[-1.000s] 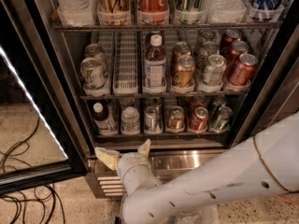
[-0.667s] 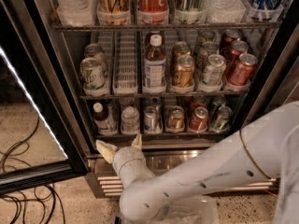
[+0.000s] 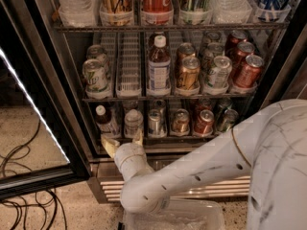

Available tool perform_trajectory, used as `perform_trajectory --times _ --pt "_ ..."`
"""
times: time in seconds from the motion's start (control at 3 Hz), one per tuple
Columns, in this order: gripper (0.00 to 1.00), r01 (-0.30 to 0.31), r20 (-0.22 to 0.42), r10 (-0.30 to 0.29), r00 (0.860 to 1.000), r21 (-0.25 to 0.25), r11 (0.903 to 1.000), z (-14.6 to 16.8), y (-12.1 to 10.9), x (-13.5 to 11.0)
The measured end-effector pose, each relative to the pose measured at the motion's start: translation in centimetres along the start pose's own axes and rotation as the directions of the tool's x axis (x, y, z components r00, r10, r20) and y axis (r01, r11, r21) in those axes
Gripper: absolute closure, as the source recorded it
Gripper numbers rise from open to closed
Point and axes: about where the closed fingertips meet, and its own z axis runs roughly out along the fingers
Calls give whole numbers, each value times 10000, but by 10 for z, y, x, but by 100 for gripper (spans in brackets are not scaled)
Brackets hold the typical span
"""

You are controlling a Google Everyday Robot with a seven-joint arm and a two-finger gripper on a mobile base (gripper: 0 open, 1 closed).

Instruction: Pick water bottle from bottom shelf of fridge

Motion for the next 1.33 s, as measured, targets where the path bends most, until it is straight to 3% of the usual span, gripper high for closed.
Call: perform_trajectory --times 1.0,1.33 --pt "20 574 761 -674 9948 1272 9902 15 -18 2" --pt "20 850 1102 -1013 9887 1436 9860 24 -17 -5"
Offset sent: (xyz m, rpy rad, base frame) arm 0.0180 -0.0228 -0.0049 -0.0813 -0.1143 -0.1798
